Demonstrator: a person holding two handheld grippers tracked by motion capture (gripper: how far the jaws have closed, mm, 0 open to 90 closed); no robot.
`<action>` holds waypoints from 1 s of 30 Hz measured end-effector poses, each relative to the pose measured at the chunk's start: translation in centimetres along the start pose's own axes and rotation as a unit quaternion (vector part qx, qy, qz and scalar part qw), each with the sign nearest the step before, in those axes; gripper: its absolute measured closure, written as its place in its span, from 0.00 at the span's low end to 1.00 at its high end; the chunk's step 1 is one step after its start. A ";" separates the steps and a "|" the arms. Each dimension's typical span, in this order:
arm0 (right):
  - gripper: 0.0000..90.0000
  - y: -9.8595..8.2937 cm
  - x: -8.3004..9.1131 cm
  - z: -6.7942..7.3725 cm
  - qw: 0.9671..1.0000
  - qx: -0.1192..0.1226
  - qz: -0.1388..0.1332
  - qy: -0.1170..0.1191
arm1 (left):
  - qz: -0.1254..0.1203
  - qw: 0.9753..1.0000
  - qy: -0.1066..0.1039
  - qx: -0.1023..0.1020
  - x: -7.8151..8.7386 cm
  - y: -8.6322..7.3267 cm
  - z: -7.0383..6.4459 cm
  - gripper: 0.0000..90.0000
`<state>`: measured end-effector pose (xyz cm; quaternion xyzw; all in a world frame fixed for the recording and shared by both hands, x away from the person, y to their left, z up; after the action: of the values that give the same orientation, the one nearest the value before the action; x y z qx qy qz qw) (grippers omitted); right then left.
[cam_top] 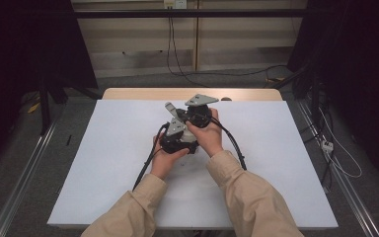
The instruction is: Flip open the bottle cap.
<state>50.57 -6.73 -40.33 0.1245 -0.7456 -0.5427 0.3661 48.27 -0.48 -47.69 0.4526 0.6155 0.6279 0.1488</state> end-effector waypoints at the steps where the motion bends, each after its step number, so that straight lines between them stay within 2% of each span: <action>1: 1.00 0.0 0.0 0.0 1.000 0.001 0.000 0.000 | 0.001 1.000 0.000 -0.001 0.0 0.0 0.0 0.20; 4: 1.00 0.0 0.0 0.0 1.000 0.001 -0.002 0.002 | 0.004 1.000 -0.005 -0.008 0.1 0.0 0.0 0.20; 5: 1.00 0.0 0.1 0.0 1.000 0.000 -0.003 0.002 | 0.004 1.000 0.003 -0.010 0.1 0.0 -0.1 0.20; 7: 0.99 0.1 0.1 0.0 1.000 0.002 -0.004 0.000 | 0.007 1.000 -0.003 -0.016 0.1 -0.1 -0.1 0.19; 9: 0.98 0.1 0.1 0.0 1.000 0.002 -0.005 0.000 | 0.012 1.000 0.000 -0.014 0.2 -0.1 0.0 0.17; 14: 0.95 0.1 0.2 0.0 1.000 0.005 -0.006 -0.003 | 0.016 1.000 -0.016 -0.005 0.6 0.0 0.1 0.14; 15: 0.93 0.2 0.3 0.0 1.000 0.007 -0.005 -0.003 | 0.019 1.000 -0.013 -0.009 0.8 0.0 0.1 0.14; 18: 0.86 0.2 0.5 0.1 1.000 0.003 -0.004 0.000 | 0.024 0.999 -0.023 -0.002 1.1 0.1 -0.1 0.13; 20: 0.82 0.0 0.8 0.0 1.000 0.005 -0.003 -0.003 | 0.028 0.999 -0.023 0.001 1.3 0.1 0.0 0.12; 23: 0.74 -0.1 1.3 -0.2 1.000 -0.001 -0.005 -0.006 | 0.034 0.999 -0.028 0.013 1.7 0.1 0.1 0.12; 28: 0.60 -0.3 2.3 -0.4 1.000 -0.009 -0.003 -0.008 | 0.046 0.998 -0.031 0.008 2.5 0.2 0.0 0.10; 30: 0.55 -0.3 2.8 -0.3 1.000 -0.011 -0.005 -0.006 | 0.047 0.998 -0.036 0.013 2.7 0.2 0.1 0.10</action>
<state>48.80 -8.70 -39.40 0.1212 -0.7409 -0.5536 0.3605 46.95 1.58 -46.42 0.5054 0.5957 0.6094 0.1353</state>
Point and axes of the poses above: each handheld gripper's, and its own axes: x roughly backward along the jaws, y roughly out of its top, z roughly to its left, the point moved 5 cm from there along -x, roughly forward along the jaws, and after that the axes turned 8 degrees about x, right-handed, at the moved point
